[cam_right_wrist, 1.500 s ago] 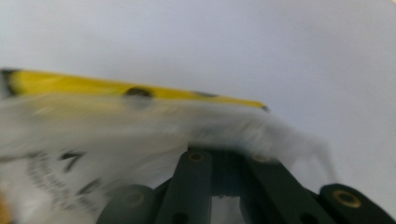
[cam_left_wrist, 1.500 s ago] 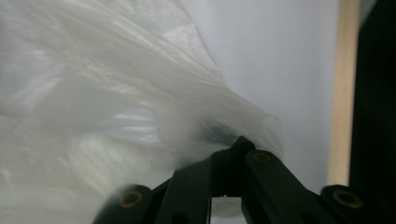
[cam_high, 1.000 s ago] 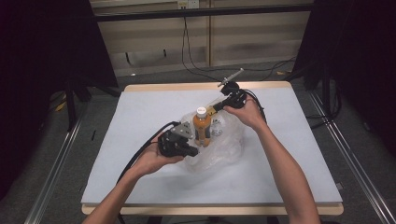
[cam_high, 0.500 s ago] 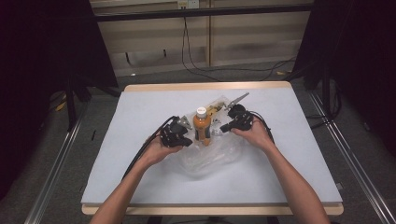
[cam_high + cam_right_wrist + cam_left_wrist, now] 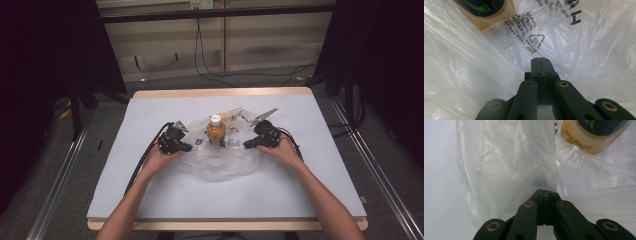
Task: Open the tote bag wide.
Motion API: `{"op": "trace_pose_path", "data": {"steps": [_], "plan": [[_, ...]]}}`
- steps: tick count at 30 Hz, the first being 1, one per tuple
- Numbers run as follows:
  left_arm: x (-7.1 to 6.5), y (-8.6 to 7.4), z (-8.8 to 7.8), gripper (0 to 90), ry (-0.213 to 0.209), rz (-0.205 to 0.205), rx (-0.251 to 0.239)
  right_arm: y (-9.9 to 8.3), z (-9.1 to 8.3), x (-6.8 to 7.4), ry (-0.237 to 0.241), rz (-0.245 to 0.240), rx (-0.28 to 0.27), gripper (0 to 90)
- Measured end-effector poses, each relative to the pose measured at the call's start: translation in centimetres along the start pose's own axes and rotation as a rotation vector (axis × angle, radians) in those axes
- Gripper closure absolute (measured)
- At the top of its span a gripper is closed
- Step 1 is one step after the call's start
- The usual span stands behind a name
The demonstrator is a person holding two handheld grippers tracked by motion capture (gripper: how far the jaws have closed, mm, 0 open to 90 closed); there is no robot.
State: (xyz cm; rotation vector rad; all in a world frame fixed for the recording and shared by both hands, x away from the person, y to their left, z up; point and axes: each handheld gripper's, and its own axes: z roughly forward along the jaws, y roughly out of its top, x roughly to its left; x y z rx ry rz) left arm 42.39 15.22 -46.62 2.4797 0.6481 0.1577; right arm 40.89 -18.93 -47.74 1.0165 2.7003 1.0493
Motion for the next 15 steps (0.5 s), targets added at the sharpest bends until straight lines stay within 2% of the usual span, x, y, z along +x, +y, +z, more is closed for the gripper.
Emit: {"op": "trace_pose_path", "data": {"steps": [1, 3, 4, 5, 6, 7, 9, 12, 15], "plan": [[-0.2, 0.1, 0.0, 90.0, 0.009, 0.008, 0.005, 0.0, 0.0, 0.1, -0.003, -0.004, 0.0, 90.0], [-0.6, 0.1, -0.1, 89.7, -0.011, -0.015, -0.024, 0.0, -0.2, 0.3, -0.005, -0.008, 0.01, 90.0], [-0.8, 0.0, 0.0, 89.6, -0.017, -0.048, -0.061, 0.0, -0.2, 0.4, -0.004, -0.007, -0.003, 90.0], [-0.7, 0.0, -0.3, 89.5, -0.027, -0.015, -0.048, 0.0, -0.3, 0.5, -0.006, -0.007, -0.006, 90.0], [-0.7, 0.0, -0.5, 89.4, -0.04, -0.011, -0.061, 0.0, -0.5, 0.6, 0.001, 0.005, -0.019, 90.0], [-1.0, 0.0, -0.6, 88.9, -0.048, -0.056, -0.117, 0.0, -0.7, 0.7, 0.002, 0.008, -0.036, 90.0], [-0.9, -0.1, -1.3, 88.0, -0.08, -0.067, -0.176, 0.0, -1.6, 0.8, -0.003, 0.021, -0.084, 90.0], [-1.0, -0.2, -2.2, 86.5, -0.096, -0.088, -0.247, 0.0, -2.6, 0.9, -0.014, 0.034, -0.142, 90.0], [-1.6, -0.3, -3.1, 84.3, -0.074, -0.068, -0.271, 0.0, -3.5, 1.3, -0.024, 0.039, -0.198, 90.0]]}}
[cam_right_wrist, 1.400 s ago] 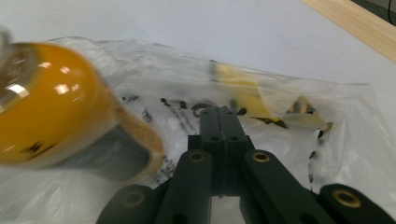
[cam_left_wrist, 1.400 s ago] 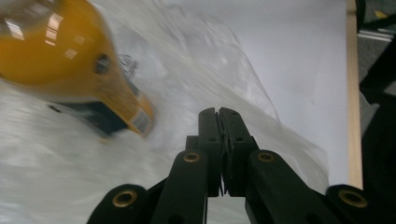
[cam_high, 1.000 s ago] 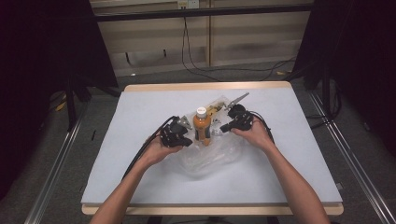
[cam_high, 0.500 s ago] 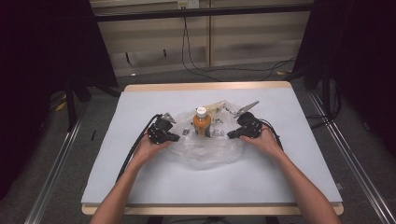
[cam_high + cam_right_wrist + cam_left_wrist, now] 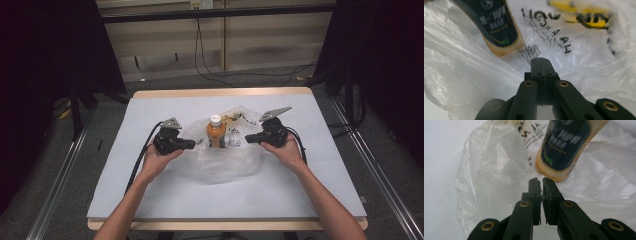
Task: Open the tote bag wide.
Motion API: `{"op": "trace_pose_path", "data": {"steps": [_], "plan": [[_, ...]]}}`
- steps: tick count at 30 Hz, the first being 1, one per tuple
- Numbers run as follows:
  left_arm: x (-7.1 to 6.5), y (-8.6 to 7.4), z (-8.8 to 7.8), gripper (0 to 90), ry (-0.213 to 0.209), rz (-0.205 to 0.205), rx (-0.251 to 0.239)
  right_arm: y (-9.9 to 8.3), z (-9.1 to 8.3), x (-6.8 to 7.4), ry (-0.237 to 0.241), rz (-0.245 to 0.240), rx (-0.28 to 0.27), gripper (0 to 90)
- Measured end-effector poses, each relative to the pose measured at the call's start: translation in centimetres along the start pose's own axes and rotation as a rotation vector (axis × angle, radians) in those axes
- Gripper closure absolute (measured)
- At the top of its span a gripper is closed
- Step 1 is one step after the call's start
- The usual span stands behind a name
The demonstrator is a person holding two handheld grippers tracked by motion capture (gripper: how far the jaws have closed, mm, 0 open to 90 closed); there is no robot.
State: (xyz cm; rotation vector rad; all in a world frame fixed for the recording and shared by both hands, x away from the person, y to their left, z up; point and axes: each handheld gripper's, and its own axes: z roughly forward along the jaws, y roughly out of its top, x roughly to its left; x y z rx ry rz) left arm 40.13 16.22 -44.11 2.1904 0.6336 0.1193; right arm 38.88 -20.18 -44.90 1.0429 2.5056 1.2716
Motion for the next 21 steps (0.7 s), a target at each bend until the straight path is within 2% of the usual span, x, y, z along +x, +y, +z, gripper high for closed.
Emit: {"op": "trace_pose_path", "data": {"steps": [2, 3, 5, 6, 8, 10, 12, 14, 15, 16, 17, 18, 19, 21], "plan": [[-0.5, 0.2, -0.7, 79.4, 0.014, 0.01, -0.029, 0.0, -0.6, 0.3, 0.002, 0.005, -0.039, 89.2], [-0.7, 0.2, -0.9, 75.1, 0.011, 0.01, -0.044, 0.1, -1.0, 0.6, -0.014, 0.015, -0.068, 80.9], [-1.1, 0.2, -1.4, 70.4, 0.006, 0.018, -0.094, 0.1, -1.6, 1.0, -0.028, 0.02, -0.112, 73.2], [-1.3, 0.2, -1.7, 67.9, 0.01, 0.024, -0.102, 0.0, -1.9, 1.2, -0.026, 0.018, -0.131, 69.4], [-1.9, 0.1, -2.1, 58.5, 0.007, 0.031, -0.122, -0.1, -2.5, 1.6, -0.038, 0.01, -0.164, 55.9], [-2.2, 0.0, -2.3, 56.0, 0.024, 0.056, -0.137, -0.4, -2.9, 2.1, -0.054, -0.005, -0.175, 46.9], [-2.5, -0.2, -2.5, 49.7, 0.015, 0.041, -0.159, -0.7, -3.2, 2.5, -0.066, -0.014, -0.195, 39.8], [-2.8, -0.3, -2.8, 40.1, 0.041, 0.044, -0.163, -0.8, -3.4, 2.9, -0.072, -0.006, -0.206, 28.4], [-3.0, -0.3, -3.0, 35.2, 0.047, 0.042, -0.175, -0.9, -3.6, 3.0, -0.069, 0.004, -0.21, 25.8], [-3.2, -0.4, -3.2, 32.9, 0.068, 0.052, -0.185, -1.1, -3.8, 3.1, -0.065, 0.009, -0.219, 24.1], [-3.4, -0.6, -3.6, 29.6, 0.092, 0.059, -0.192, -1.2, -4.0, 3.3, -0.067, 0.011, -0.233, 18.3], [-3.6, -0.8, -3.7, 27.2, 0.092, 0.055, -0.216, -1.3, -4.2, 3.5, -0.081, 0.014, -0.239, 13.3], [-3.7, -1.0, -4.0, 24.3, 0.103, 0.064, -0.222, -1.4, -4.5, 3.7, -0.104, 0.011, -0.243, 10.3], [-3.8, -1.5, -4.5, 17.5, 0.12, 0.053, -0.228, -1.9, -5.0, 4.0, -0.125, 0.005, -0.276, 6.1]]}}
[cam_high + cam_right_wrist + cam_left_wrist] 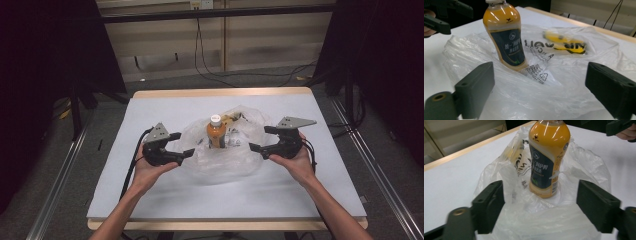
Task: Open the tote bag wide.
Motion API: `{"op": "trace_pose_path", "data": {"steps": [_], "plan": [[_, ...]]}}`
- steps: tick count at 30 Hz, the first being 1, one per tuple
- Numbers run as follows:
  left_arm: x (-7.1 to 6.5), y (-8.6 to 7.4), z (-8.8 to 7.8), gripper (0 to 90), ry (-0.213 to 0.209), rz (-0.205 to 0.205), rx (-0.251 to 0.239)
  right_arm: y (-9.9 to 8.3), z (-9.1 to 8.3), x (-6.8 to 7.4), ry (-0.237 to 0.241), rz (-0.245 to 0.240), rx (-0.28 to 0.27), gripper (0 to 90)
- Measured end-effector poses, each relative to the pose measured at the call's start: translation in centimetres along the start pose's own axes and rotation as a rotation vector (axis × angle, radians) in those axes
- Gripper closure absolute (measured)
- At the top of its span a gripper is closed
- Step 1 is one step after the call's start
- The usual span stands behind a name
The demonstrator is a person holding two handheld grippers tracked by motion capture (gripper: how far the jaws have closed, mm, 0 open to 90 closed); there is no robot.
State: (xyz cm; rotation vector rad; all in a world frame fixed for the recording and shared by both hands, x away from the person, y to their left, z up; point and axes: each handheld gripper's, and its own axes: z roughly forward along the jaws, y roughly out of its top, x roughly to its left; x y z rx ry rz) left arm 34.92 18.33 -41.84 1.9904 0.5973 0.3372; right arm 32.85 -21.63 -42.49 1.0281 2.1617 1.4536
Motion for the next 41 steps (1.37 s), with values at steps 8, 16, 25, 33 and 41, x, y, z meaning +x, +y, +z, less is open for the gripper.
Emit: {"op": "trace_pose_path", "data": {"steps": [8, 16, 25, 33, 41], "plan": [[-0.2, -1.8, -1.9, 5.6, 0.003, -0.07, -0.01, -1.5, -2.8, 0.1, -0.015, 0.046, -0.063, 1.7], [-1.4, -3.3, -4.3, 3.0, 0.035, -0.097, -0.034, -2.8, -5.9, 0.1, -0.044, 0.082, -0.092, 1.9], [-2.1, -5.2, -6.0, 2.3, 0.08, -0.11, -0.042, -4.9, -8.9, 1.1, -0.076, 0.101, -0.096, 2.4], [-2.4, -7.4, -7.3, 1.7, 0.091, -0.136, -0.041, -7.0, -11.1, 1.7, -0.111, 0.113, -0.099, 2.5], [-1.7, -8.2, -8.1, 1.5, 0.143, -0.149, -0.073, -7.6, -11.2, 1.5, -0.144, 0.13, -0.099, 2.5]]}}
